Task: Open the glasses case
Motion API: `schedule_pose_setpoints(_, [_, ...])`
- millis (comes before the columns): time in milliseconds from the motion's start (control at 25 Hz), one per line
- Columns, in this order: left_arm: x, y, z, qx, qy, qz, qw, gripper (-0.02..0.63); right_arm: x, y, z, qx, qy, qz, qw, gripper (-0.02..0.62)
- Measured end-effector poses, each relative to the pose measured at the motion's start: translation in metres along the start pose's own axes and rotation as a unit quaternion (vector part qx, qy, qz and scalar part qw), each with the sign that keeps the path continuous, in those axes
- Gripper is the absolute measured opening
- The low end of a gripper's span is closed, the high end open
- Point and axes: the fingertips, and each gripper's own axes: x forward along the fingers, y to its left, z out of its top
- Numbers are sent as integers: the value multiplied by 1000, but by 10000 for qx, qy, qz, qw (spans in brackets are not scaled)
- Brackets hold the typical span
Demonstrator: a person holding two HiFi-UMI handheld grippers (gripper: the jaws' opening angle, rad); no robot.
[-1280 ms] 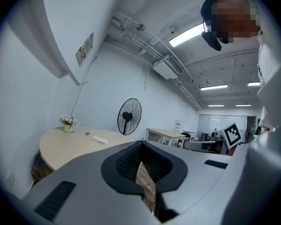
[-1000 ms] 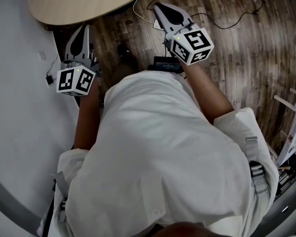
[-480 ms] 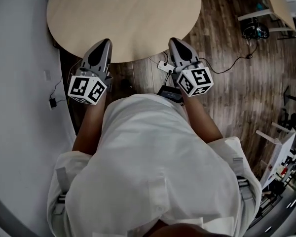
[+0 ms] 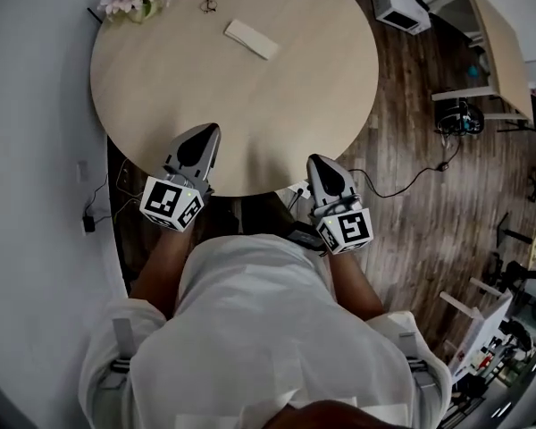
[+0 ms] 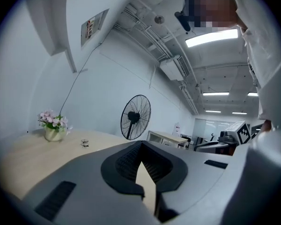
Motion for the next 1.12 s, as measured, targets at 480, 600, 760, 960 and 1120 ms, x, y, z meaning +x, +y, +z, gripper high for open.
schedule_pose_setpoints(480, [295, 188, -98, 507, 375, 785, 9949, 12, 320, -257, -75, -470, 277, 625, 9966, 28])
schedule_pose_setpoints(600, [384, 246, -149, 288, 641, 769, 9946, 12, 405, -322, -119, -781, 611, 693, 9927, 28])
schedule_pose_setpoints(760, [423, 274, -180, 276, 926, 679, 9930, 12, 451, -339, -148, -1156, 887, 821, 9859, 28])
schedule_pose_setpoints(960, [482, 357, -287, 271, 964, 389, 9942, 12, 553, -356, -255, -1495, 988, 941, 9793, 31])
schedule_pose_setpoints(1120, [514, 389, -347, 696, 1438, 182, 9870, 12, 600, -364, -289, -2000, 840, 990, 9712, 100])
